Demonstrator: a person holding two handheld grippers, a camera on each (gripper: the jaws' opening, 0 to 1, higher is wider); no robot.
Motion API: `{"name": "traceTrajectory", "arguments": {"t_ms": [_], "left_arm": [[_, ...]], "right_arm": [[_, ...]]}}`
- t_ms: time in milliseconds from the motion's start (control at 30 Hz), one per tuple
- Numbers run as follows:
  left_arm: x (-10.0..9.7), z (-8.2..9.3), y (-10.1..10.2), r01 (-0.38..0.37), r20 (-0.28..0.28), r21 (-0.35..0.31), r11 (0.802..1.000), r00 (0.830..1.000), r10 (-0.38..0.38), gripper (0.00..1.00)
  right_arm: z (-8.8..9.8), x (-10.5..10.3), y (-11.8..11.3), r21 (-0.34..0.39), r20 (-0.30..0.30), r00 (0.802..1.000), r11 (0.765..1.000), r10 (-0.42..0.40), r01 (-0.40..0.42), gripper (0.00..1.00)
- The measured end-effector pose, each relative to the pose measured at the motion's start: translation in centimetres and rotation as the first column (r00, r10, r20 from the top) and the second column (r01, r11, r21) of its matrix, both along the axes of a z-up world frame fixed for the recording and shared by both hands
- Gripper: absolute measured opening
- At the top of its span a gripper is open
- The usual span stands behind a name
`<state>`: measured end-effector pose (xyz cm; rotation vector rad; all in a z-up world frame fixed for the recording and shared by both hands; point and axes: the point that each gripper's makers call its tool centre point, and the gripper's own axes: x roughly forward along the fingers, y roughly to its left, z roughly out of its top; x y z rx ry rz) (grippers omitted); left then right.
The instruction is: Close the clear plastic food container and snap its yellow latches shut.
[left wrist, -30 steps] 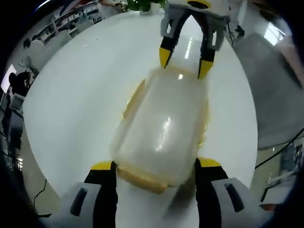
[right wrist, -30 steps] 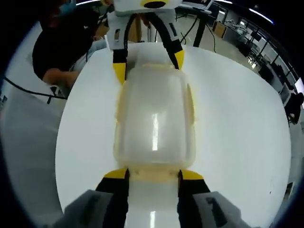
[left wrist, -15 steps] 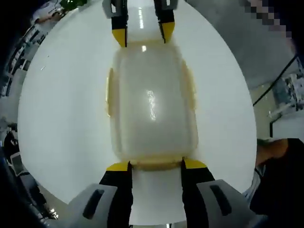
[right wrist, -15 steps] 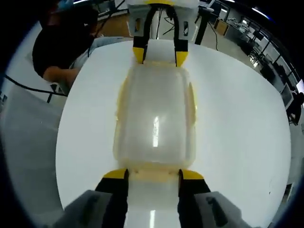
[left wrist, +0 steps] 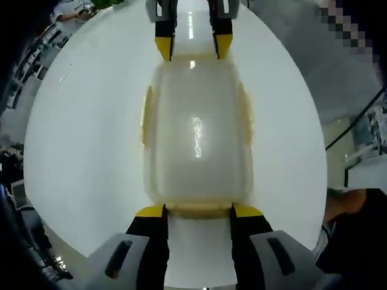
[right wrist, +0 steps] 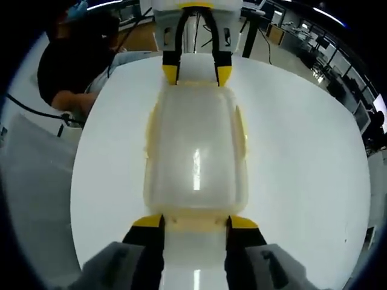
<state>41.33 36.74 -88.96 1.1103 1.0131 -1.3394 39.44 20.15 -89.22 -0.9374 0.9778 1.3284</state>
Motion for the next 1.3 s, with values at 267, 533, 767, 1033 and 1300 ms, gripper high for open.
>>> {"name": "traceTrajectory", "arguments": {"t_ms": [267,533,767,1033,1300], "left_arm": [[-0.6,0.1,-0.4,-0.05,-0.005,-0.03,0.998,0.999,0.049,0.37],[-0.5,1.6,-0.8,-0.065,0.006,-0.064,0.996,0.998,0.066,0.37],[-0.6,2.8,-0.9,-0.072,0.023,-0.067,0.995,0.997,0.073,0.37],[-0.5,4.6,-1.3,-0.071,0.036,-0.068,0.995,0.997,0.073,0.37],[-0.3,6.7,-2.5,-0.067,0.059,-0.077,0.995,0.996,0.071,0.37]], "right_arm": [[0.1,-0.1,0.0,0.015,0.001,1.0,1.0,0.022,-0.023,0.36],[0.3,0.0,-0.6,0.0,0.004,0.999,0.999,0.038,-0.038,0.36],[2.0,0.2,-0.5,0.028,0.015,0.999,0.998,0.05,-0.05,0.36],[3.8,0.4,-0.7,0.07,0.03,0.998,0.996,0.055,-0.057,0.36],[6.1,0.6,-1.9,0.094,0.045,0.998,0.994,0.051,-0.055,0.36]]}}
